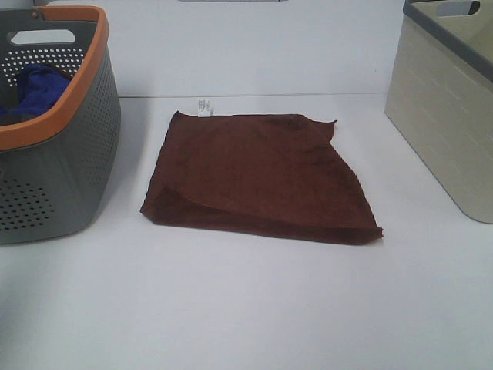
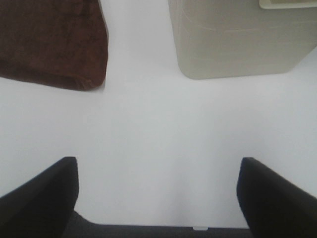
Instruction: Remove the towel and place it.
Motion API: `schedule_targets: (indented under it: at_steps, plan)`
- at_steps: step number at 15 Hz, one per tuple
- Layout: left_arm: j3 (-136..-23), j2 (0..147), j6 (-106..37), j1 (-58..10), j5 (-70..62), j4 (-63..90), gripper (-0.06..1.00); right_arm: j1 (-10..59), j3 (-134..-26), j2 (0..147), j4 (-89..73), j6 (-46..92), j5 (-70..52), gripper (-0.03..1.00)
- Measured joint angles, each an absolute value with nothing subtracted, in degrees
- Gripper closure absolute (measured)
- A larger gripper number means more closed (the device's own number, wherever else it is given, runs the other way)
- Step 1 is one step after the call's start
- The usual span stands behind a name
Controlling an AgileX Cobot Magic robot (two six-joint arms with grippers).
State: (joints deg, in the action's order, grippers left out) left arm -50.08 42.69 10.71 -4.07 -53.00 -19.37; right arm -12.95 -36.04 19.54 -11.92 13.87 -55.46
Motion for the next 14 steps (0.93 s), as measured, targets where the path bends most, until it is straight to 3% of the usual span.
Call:
schedule_targets:
  at_steps: [7, 11, 14]
  plan:
    - [-33.52, 13.64, 3.15, -4.07, -49.9, -12.49, -0.05, -12.95, -33.23, 4.41, -12.26, 14.55, -59.7, 0.21]
    - [-30.25, 2.98, -5.44, -4.07, -51.57, -2.35, -0.05, -12.95, -31.46, -0.23, -12.66, 14.61, -62.22, 0.21]
    - [-30.25, 2.75, -8.25, -4.07, -53.06, 0.0, -0.05, -12.95, -29.62, -0.23, -12.66, 14.67, -62.11, 0.21]
